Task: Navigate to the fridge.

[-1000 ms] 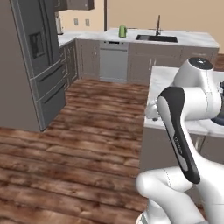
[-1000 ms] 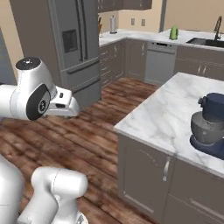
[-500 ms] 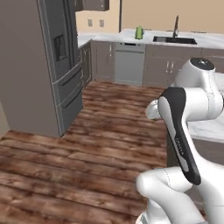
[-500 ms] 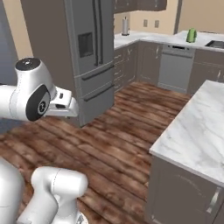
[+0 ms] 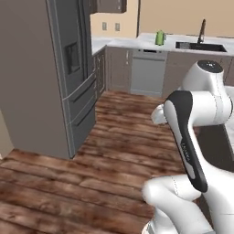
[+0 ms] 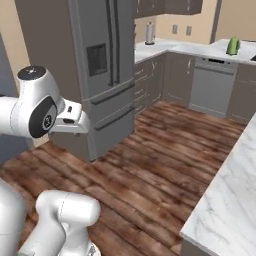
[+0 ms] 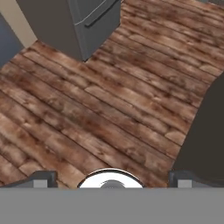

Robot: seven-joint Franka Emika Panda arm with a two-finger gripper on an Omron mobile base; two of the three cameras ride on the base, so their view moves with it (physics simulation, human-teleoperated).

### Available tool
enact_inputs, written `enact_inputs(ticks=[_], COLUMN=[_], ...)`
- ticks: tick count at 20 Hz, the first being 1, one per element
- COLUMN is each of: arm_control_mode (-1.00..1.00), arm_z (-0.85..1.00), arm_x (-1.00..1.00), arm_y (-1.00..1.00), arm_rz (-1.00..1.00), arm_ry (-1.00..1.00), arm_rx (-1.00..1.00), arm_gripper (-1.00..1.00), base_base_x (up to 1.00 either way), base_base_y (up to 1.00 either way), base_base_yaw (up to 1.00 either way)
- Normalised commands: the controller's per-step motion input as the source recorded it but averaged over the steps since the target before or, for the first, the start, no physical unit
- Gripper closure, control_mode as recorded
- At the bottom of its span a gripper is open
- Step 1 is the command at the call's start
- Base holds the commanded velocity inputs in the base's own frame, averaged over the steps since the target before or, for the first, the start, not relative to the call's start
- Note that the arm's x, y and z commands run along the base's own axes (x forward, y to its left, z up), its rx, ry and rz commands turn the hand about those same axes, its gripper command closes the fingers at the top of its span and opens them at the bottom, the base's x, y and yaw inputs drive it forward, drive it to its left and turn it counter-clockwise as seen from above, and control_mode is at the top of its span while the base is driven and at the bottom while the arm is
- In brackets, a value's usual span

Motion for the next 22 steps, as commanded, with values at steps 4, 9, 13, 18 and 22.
enact_inputs(ticks=[4, 9, 13, 18, 22], arm_control_mode=[1.0, 1.0, 1.0, 1.0, 1.0], arm_z=[0.0, 0.0, 0.0, 0.0, 0.0], arm_x=[0.0, 0.0, 0.0, 0.0, 0.0], arm_y=[0.0, 0.0, 0.0, 0.0, 0.0], arm_rz=[0.0, 0.0, 0.0, 0.0, 0.0], arm_ry=[0.0, 0.0, 0.0, 0.0, 0.0], arm_rx=[0.0, 0.0, 0.0, 0.0, 0.0], arm_gripper=[-1.0, -1.0, -1.0, -1.0, -1.0], base_base_x=[1.0, 1.0, 1.0, 1.0, 1.0], base_base_y=[0.0, 0.0, 0.0, -0.01, -0.33], base_base_yaw=[0.09, 0.18, 0.22, 0.29, 0.42])
